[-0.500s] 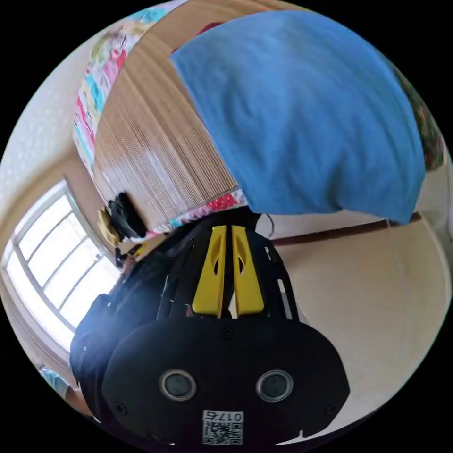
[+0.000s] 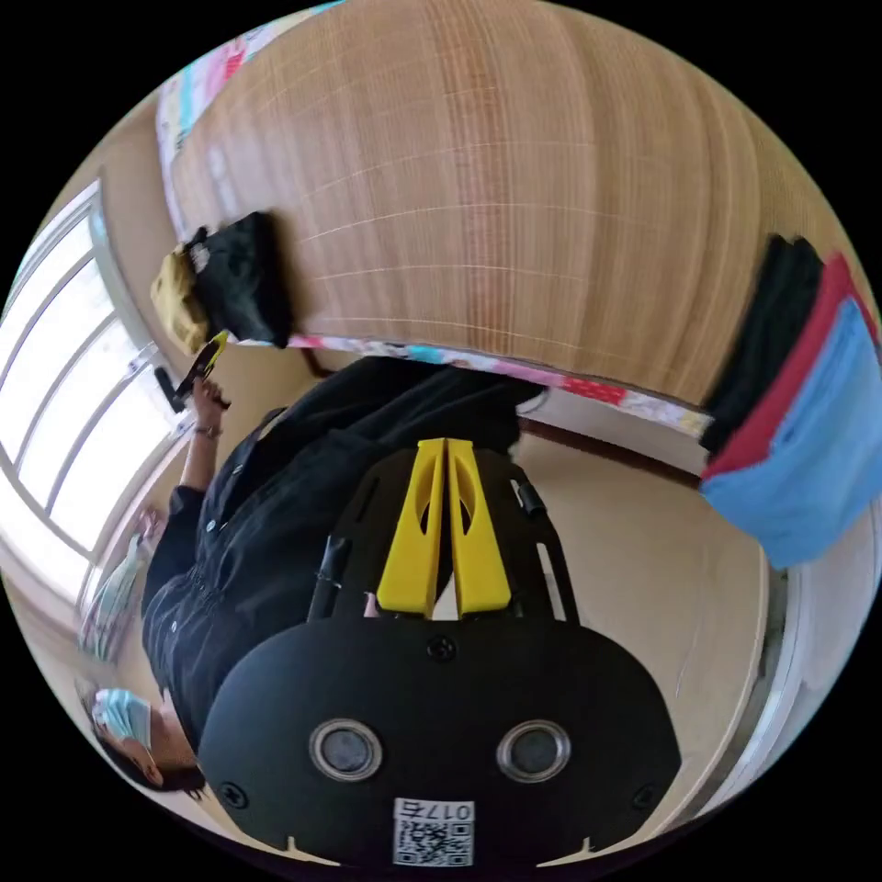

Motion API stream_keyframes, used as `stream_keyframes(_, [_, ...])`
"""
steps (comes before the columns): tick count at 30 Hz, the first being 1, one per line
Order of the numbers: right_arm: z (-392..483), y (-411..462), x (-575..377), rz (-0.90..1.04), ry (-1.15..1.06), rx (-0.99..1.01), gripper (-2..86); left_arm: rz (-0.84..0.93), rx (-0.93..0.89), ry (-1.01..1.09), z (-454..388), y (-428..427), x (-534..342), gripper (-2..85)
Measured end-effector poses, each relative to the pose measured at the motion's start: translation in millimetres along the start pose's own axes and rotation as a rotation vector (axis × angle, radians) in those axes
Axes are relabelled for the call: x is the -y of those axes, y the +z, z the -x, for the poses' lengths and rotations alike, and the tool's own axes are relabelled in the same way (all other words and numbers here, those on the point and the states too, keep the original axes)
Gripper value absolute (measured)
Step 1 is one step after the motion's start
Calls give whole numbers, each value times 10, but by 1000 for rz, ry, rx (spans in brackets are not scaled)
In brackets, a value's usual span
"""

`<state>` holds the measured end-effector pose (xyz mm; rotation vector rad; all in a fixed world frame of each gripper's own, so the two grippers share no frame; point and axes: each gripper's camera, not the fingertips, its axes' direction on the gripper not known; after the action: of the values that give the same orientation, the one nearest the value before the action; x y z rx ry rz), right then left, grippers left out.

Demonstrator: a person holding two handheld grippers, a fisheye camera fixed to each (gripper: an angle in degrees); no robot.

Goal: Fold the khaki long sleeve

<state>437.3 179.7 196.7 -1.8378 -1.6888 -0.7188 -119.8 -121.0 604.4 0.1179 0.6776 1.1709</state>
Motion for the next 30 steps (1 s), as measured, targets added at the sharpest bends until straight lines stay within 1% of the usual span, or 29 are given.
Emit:
stream_keyframes(2, [285, 181, 50, 14, -76, 113, 5, -89, 44, 34, 54, -344, 221, 120])
stream_keyframes(4, [449, 303, 25, 10, -108, 151, 4, -183, 101, 45, 164, -689, 465, 124])
stream_keyframes(6, [550, 410, -34, -5, -125, 184, 4, -205, 177, 55, 226, -782, 619, 123])
stream_keyframes(8, [567, 537, -136, -27, -124, 222, 3, -141, 274, 69, 275, -652, 757, 116])
stream_keyframes(9, [547, 560, -167, -38, -113, 227, 3, -74, 325, 79, 322, -477, 811, 95])
stream_keyframes(10, [492, 595, -243, -66, -84, 230, 3, -49, 377, 84, 352, -344, 789, 79])
stream_keyframes(12, [402, 629, -393, -110, -51, 224, 3, -53, 382, 114, 366, -238, 691, 61])
stream_keyframes(14, [283, 644, -633, -181, -29, 210, 3, -67, 349, 119, 393, -218, 558, 36])
stream_keyframes(15, [249, 648, -694, -199, -26, 210, 3, -87, 305, 102, 443, -262, 440, 15])
stream_keyframes(17, [91, 677, -936, -267, -9, 226, 4, -169, 143, 100, 546, -452, 199, 3])
stream_keyframes(19, [-23, 712, -1115, -320, -7, 244, 4, -300, -175, 188, 683, -876, -196, -3])
stream_keyframes(20, [-79, 737, -1228, -360, -25, 254, 5, -326, -260, 227, 706, -1002, -298, -4])
stream_keyframes(21, [-98, 748, -1279, -381, -41, 259, 6, -380, -415, 317, 726, -1270, -511, -5])
stream_keyframes(22, [-115, 768, -1373, -426, -97, 271, 7, -437, -532, 415, 705, -1559, -748, -7])
stream_keyframes(23, [-113, 784, -1451, -468, -165, 283, 9, -465, -573, 463, 678, -1703, -873, -7])
stream_keyframes(25, [-85, 803, -1541, -522, -271, 301, 13, -574, -714, 691, 485, -2228, -1391, -8])
stream_keyframes(26, [-45, 813, -1587, -544, -346, 308, 18, -596, -751, 759, 419, -2337, -1522, -8])
stream_keyframes(28, [46, 812, -1675, -578, -454, 306, 30, -656, -939, 1028, 139, -2644, -1983, -8])
stream_keyframes(29, [121, 800, -1762, -610, -526, 303, 42, -667, -994, 1081, 70, -2687, -2072, -8])
stream_keyframes(30, [160, 792, -1814, -627, -563, 303, 48, -686, -1109, 1174, -70, -2737, -2218, -8])
